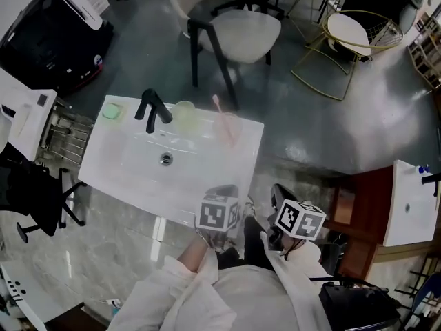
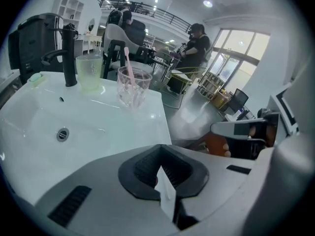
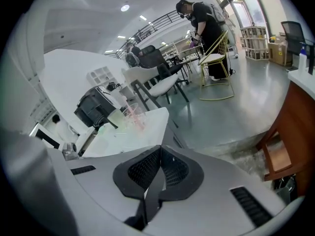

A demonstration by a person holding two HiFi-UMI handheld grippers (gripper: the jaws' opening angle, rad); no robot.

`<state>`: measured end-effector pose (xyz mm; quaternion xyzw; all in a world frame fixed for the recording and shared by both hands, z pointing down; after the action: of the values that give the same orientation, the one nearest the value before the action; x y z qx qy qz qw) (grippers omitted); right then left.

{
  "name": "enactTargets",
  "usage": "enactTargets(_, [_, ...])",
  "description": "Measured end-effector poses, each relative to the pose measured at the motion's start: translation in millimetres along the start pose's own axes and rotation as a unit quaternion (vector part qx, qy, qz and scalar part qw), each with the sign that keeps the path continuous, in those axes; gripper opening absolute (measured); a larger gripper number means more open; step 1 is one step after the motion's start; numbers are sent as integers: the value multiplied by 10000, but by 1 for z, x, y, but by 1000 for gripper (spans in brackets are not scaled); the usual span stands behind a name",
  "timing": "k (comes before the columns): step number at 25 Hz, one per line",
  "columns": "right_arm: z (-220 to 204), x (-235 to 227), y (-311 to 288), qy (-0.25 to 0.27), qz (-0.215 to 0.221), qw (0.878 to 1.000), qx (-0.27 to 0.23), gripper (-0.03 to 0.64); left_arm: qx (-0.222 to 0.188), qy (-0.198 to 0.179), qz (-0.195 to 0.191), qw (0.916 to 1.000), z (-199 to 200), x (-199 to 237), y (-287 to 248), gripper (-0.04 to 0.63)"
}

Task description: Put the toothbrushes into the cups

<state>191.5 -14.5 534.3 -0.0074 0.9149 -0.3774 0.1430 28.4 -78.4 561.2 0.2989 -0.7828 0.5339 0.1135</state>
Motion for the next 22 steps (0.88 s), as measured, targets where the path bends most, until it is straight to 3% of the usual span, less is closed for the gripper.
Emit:
enactTargets(12, [-9, -30, -13, -277, -113, 9994, 190, 25, 352, -204, 165, 9990, 11, -7, -29, 12])
enactTargets(15, [-9, -36, -13, -323, -140, 9992, 202, 25, 462, -253, 203, 9984, 12, -10, -34, 100])
enactTargets(22, [-5, -44, -20, -410, -141, 9988, 216, 25, 681, -454, 550, 9951, 18, -10, -45, 100])
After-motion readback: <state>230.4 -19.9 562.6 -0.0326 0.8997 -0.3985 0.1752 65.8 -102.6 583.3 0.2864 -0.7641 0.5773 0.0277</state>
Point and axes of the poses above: the fingertips, and each gripper's own axes: y backward along the fingers, x to its left, z out of its top, the point moved 6 cm from there along y, backward along the fingers, and after that the axes turned 15 degrees about y, right-handed, at the moved point
